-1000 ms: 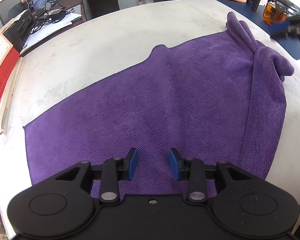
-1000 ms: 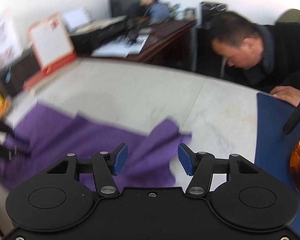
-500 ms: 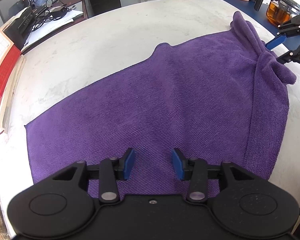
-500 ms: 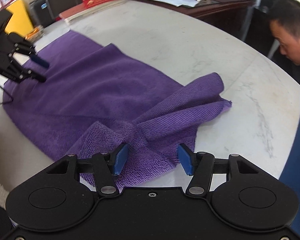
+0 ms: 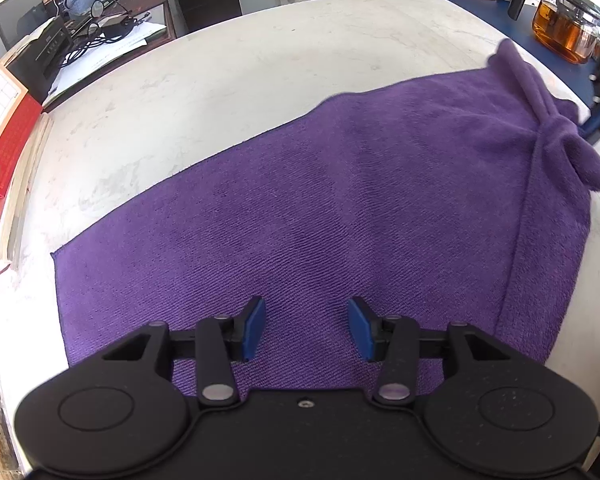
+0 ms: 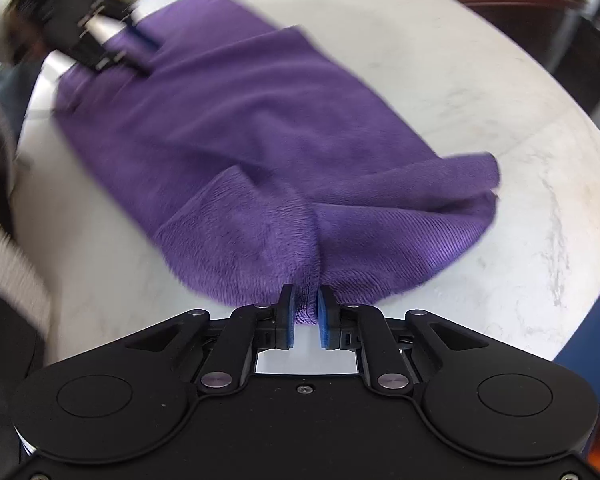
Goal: Fold towel
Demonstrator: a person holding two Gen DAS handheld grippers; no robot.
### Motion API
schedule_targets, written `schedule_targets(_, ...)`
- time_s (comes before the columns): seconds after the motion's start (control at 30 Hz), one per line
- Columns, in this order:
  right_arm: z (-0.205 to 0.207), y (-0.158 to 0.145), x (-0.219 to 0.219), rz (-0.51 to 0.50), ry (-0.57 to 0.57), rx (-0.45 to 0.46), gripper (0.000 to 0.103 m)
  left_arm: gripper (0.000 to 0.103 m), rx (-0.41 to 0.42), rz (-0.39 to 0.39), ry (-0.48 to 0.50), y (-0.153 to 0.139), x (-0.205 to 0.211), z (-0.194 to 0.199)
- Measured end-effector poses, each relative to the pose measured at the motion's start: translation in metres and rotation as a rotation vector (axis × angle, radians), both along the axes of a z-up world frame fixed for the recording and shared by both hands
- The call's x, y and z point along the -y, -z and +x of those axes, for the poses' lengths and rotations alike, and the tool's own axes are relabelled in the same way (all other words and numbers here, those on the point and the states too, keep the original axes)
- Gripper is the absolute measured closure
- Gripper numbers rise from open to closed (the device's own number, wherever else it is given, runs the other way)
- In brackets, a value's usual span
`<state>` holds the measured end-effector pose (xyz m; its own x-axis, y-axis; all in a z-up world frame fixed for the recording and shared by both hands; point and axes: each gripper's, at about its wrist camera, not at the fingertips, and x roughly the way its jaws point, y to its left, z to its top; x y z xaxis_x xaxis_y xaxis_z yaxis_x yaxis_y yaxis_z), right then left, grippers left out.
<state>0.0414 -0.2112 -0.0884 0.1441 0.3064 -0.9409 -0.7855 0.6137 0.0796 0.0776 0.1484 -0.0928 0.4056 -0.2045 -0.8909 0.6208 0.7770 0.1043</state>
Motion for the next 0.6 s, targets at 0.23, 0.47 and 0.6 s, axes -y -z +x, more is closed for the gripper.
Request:
schedule_targets(0.23, -0.021, -0.027, -0.009, -0.078, -0.205, -0.053, 0.097, 0.056, 0.008, -0.006, 0.002, 0.002, -0.002, 0.0)
schedule_targets(0.47, -0.046, -0.053, -0.005, -0.225, -0.332, -0.085, 0.097, 0.056, 0.015, -0.014, 0.002, 0.003, -0.002, 0.001)
schedule_targets(0.6, -0.064, -0.059, 0.001, -0.281, -0.354, -0.125, 0.097, 0.056, 0.02, -0.021, 0.003, 0.004, -0.004, 0.001)
